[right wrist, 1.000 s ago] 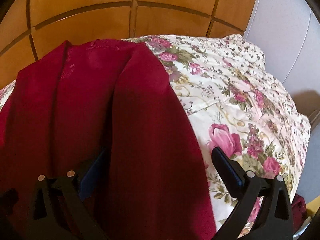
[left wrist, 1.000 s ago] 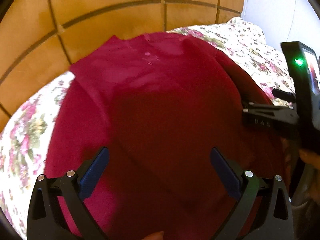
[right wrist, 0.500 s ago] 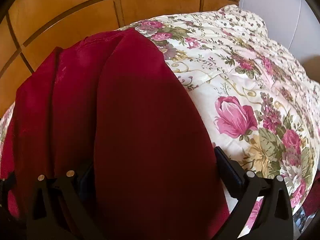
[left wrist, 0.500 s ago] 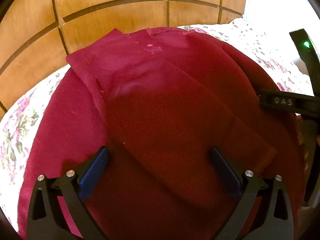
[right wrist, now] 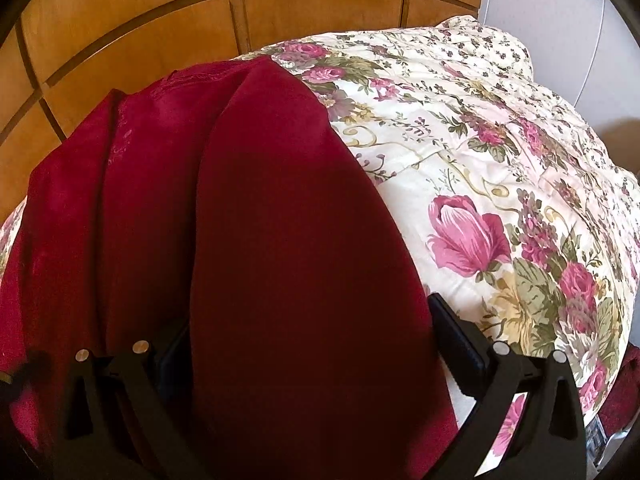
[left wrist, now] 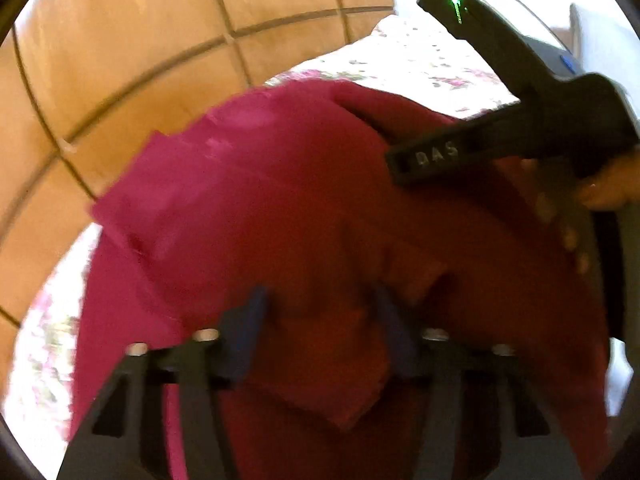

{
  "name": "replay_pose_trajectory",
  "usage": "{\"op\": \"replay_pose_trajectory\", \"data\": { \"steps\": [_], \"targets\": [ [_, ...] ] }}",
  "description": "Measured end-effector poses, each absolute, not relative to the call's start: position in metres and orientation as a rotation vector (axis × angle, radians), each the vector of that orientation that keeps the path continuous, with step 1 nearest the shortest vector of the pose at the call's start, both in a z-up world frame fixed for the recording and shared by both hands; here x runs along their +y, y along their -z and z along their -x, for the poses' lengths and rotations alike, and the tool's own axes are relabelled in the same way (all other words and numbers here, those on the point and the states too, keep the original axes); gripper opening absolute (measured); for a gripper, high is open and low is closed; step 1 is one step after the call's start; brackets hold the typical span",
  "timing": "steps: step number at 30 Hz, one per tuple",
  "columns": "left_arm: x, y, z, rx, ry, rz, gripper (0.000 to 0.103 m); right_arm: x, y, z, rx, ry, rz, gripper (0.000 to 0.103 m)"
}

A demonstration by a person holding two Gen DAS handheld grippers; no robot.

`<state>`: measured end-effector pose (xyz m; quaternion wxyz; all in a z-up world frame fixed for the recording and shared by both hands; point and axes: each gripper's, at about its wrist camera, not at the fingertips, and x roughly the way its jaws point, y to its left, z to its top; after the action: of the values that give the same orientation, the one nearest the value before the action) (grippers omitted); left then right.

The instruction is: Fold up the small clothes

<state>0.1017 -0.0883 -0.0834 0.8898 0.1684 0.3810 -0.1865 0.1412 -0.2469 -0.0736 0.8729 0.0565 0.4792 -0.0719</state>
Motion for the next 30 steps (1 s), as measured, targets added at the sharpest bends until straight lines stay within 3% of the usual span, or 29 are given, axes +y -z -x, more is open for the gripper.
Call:
{"op": "replay_pose_trajectory", "data": {
  "steps": [1,2,4,16,30],
  "targets": [
    [-0.084,0.08,-0.104,0.8,0.399,-0.308,0.017,-0.247,0.074,-0.141,1.001,0.15,-0.119,0.101],
    [-0.081,0.077,-0.107,0.815,0.399,-0.287,0.003,-0.247,0.074,-0.141,1.001,0.15,-0.119,0.101],
    [-0.074,0.068,-0.108,0.824,0.421,-0.229,0.0,-0.247,0.074,-0.141,1.002,0.15,-0.119,0.101],
    [0.017,-0.009,-0.102,0.679,0.275,-0.035,0.0,-0.249,0.074,-0.142,1.006,0.15,-0.134,0.101],
    [0.222,-0.02,-0.13,0.698,-0.159,0.149,0.0,-0.25,0.075,-0.139,1.002,0.155,-0.141,0.101]
  ]
}}
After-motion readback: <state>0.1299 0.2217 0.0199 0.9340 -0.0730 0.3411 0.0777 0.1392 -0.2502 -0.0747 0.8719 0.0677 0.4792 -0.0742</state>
